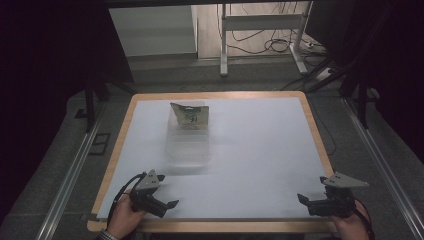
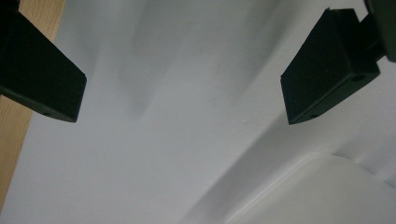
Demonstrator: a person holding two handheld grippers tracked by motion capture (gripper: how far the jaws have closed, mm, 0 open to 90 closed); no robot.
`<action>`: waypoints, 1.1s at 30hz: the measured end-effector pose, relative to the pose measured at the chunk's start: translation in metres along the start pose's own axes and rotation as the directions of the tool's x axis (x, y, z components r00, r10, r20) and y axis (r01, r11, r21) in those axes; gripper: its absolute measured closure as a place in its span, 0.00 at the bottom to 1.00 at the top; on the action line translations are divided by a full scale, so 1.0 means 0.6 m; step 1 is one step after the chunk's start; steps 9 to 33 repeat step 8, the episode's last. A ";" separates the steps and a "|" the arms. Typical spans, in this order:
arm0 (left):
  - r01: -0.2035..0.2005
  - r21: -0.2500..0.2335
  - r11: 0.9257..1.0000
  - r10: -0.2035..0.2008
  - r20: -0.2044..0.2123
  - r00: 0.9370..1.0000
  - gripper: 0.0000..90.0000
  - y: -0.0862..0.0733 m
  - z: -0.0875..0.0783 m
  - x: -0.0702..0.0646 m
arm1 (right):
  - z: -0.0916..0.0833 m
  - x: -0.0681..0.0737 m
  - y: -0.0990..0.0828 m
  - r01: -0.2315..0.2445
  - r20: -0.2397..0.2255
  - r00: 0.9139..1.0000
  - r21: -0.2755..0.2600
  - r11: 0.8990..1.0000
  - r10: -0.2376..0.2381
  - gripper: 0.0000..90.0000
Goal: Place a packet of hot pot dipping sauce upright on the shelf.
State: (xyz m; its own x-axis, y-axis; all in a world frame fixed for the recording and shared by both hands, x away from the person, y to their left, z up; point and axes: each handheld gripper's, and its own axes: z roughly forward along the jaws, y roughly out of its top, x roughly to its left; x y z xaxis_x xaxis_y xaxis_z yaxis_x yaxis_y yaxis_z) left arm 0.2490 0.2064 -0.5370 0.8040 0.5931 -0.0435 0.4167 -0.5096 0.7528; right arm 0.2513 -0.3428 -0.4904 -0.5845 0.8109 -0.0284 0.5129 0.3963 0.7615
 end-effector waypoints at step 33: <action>0.002 0.001 1.000 -0.002 -0.002 1.000 0.00 0.001 0.000 0.001 | -0.001 -0.007 -0.010 -0.031 -0.010 0.999 0.019 0.999 0.032 0.00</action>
